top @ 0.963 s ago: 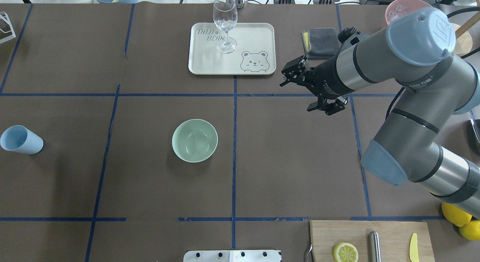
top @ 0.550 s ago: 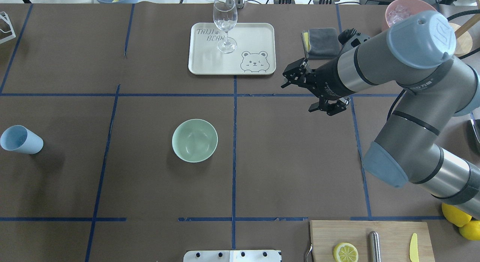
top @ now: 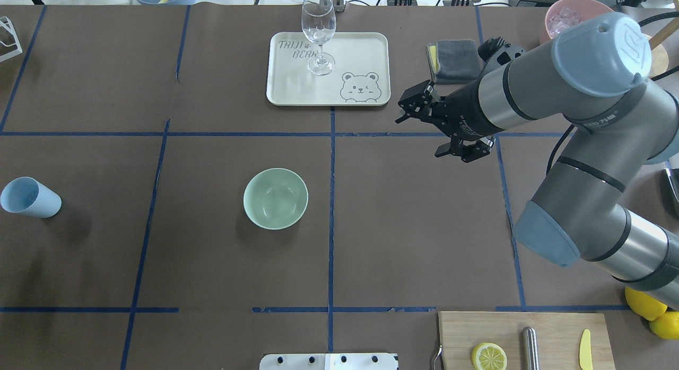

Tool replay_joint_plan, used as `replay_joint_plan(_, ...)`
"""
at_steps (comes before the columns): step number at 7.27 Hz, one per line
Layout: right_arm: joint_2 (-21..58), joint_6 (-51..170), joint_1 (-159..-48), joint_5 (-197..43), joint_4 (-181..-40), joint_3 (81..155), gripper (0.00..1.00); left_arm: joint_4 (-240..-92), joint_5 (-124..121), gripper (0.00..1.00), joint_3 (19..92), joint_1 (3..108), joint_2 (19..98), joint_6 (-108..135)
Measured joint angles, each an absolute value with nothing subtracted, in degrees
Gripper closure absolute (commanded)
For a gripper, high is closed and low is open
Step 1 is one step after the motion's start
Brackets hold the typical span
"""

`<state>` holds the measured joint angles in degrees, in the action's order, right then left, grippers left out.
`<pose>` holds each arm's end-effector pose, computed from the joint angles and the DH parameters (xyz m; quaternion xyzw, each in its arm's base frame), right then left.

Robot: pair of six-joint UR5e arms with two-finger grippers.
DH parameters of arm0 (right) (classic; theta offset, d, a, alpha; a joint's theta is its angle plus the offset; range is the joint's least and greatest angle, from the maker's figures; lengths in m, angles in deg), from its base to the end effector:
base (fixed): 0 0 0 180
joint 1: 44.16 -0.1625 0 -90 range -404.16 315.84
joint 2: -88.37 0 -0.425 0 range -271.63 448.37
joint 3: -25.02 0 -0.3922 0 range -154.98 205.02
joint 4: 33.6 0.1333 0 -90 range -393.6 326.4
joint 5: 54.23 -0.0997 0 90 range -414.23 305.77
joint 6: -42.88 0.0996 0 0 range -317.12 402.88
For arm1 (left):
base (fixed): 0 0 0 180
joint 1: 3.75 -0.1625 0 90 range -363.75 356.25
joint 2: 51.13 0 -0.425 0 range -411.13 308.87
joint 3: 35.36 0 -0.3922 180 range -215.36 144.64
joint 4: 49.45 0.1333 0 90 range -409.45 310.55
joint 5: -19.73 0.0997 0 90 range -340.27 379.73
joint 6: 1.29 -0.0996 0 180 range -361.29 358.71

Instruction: Pour ice into bowl

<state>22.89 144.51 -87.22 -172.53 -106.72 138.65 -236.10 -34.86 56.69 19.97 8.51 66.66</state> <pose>-0.3501 -0.4450 0.2037 -0.0573 -0.5576 0.2589 0.7867 0.1454 -0.2725 0.6525 0.4399 0.3951 -0.1823 0.7856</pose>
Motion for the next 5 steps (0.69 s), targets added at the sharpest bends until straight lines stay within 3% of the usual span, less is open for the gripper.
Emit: replay_joint_plan(5, 22.27, 144.46, -87.38, -173.32, -106.70, 140.55, 0.00, -236.02, -13.39, 0.01, 52.68, 0.14, 8.72, 70.25)
